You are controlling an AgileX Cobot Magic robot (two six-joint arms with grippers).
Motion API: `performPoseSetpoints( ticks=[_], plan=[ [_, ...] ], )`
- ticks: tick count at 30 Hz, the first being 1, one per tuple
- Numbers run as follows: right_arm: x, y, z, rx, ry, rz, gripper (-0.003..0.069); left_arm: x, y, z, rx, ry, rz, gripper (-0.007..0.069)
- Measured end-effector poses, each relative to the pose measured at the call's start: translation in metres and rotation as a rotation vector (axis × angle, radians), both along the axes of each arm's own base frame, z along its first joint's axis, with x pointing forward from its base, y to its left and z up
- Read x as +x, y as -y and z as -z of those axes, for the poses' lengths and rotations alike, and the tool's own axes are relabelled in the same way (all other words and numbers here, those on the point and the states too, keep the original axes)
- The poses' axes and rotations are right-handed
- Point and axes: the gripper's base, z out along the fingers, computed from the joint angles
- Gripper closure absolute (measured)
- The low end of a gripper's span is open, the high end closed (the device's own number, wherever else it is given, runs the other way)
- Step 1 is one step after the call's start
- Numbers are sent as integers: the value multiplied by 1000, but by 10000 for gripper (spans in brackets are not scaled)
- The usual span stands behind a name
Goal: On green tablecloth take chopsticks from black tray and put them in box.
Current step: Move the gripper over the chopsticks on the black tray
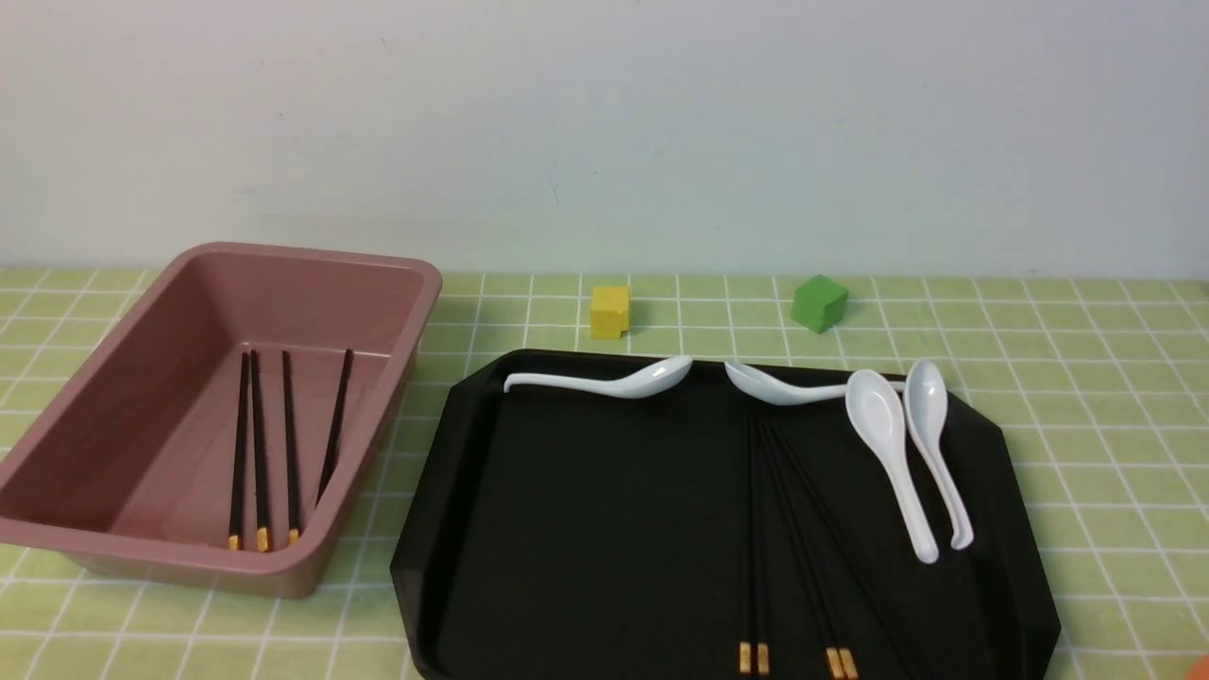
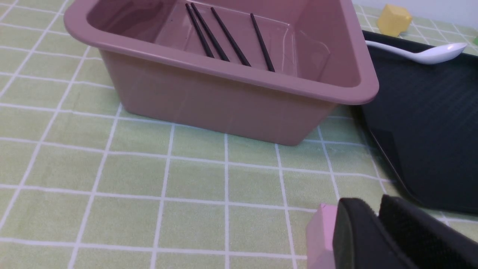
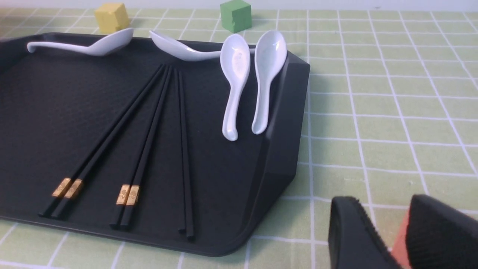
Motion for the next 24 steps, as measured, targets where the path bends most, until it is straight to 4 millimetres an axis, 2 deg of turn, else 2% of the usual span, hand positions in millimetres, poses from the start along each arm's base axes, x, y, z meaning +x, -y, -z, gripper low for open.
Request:
performPoseSetpoints(
  ticks=[17,20,24],
  plan=[
    [0,0,-1,-9,12,2,419,0,0,0,0,0,0,509],
    [1,-2,-3,125,32,12,419,0,0,0,0,0,0,503],
    [2,-7,-11,568,57,51,419,0,0,0,0,0,0,498]
  ],
)
